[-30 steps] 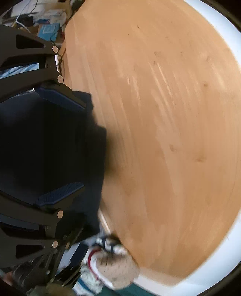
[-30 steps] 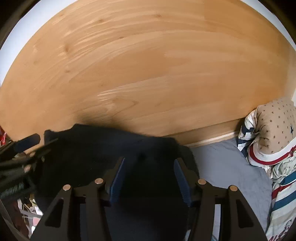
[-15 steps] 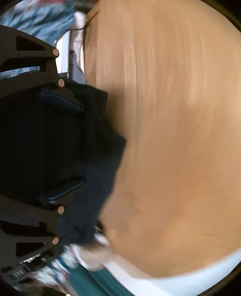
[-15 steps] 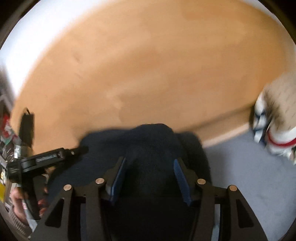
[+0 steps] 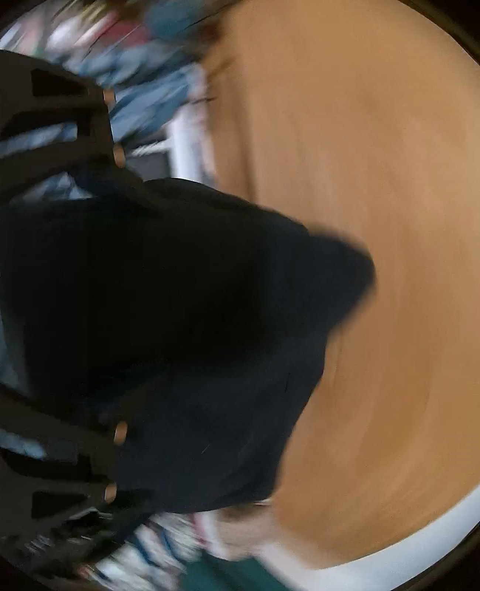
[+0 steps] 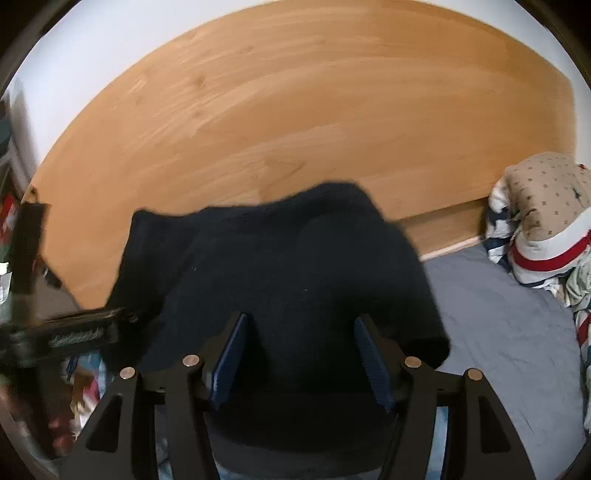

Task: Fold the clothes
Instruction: 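Lift the cardigan with both tools and set it atop the clothes stack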

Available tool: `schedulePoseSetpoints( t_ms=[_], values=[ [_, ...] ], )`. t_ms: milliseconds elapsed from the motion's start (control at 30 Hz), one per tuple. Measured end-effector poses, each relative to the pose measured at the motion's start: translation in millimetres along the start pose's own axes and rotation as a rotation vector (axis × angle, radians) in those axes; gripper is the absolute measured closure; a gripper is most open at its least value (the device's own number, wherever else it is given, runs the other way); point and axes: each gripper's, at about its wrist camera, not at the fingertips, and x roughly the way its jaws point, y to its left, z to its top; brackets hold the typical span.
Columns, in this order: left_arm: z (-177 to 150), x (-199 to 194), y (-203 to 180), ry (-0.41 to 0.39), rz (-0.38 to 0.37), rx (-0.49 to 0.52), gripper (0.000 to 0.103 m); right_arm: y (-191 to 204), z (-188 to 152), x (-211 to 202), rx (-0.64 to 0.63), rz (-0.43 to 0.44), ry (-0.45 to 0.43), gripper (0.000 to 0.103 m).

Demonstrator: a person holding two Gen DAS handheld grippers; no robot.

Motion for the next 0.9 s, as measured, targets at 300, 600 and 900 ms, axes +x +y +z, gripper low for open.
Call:
schedulePoseSetpoints(
  t_ms=[300,600,900],
  values=[
    [-16,9,22,-0.100,-0.034,-0.041,0.000,12,-22,2,-0.054,-0.054,-0.038,0.036],
    [-28,-10,56,-0.178,-0.250,-0.211,0.000,2,-45,-71,-0.017,-0.012,-0.190,0.024],
    [-103,-77,69,-0.432,-0.218,-0.070,0.001,20,-111,-131,-0.088,0.037,-0.260,0.019]
  ],
)
